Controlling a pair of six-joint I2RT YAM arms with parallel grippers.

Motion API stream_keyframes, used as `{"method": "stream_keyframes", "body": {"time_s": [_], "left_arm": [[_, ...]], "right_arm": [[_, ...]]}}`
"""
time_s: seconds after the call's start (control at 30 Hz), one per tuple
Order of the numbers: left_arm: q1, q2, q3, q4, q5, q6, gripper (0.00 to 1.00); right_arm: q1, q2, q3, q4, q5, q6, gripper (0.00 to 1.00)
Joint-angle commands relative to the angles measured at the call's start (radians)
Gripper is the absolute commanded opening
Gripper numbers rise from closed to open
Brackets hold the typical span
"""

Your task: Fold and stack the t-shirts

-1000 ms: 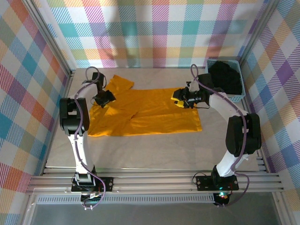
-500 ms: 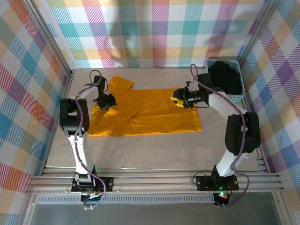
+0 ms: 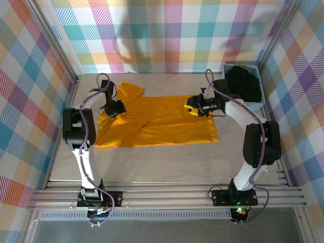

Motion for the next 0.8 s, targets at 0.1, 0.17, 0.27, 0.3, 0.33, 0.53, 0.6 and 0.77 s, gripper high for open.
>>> {"method": "stream_keyframes", "body": {"time_s": [0.1,0.17,0.27,0.3,0.33,0.53,0.6,0.77], "left_arm": [[-0.013,-0.011,0.019,-0.035,0.015,0.02,0.24],[-0.016,-0.011,0.024,-0.037,0.023,0.022,0.23],[-0.021,-0.037,0.01,-0.035,0.039,0.028,0.23],[-0.024,-0.047,-0.002,-0.033,0.047,0.035,0.23],[-0.025,-0.057,-0.014,-0.032,0.053,0.041,0.23],[-0.046,-0.098,-0.083,-0.06,0.089,0.068,0.3],[-0.062,-0.114,-0.111,-0.074,0.06,0.073,0.34],[-0.071,-0.131,-0.141,-0.08,-0.012,0.071,0.45]], "right_arm": [[0.005,0.01,0.02,-0.009,-0.022,-0.014,0.45],[0.005,0.01,0.021,-0.01,-0.022,-0.016,0.45],[0.005,0.007,0.017,-0.01,-0.021,-0.017,0.45],[0.005,0.006,0.016,-0.009,-0.02,-0.016,0.45],[0.005,0.006,0.013,-0.006,-0.02,-0.014,0.45],[0.005,0.01,0.012,0.002,-0.021,-0.011,0.45],[0.005,0.015,0.013,0.002,-0.021,-0.011,0.45],[0.005,0.02,0.02,-0.001,-0.025,-0.012,0.45]]}}
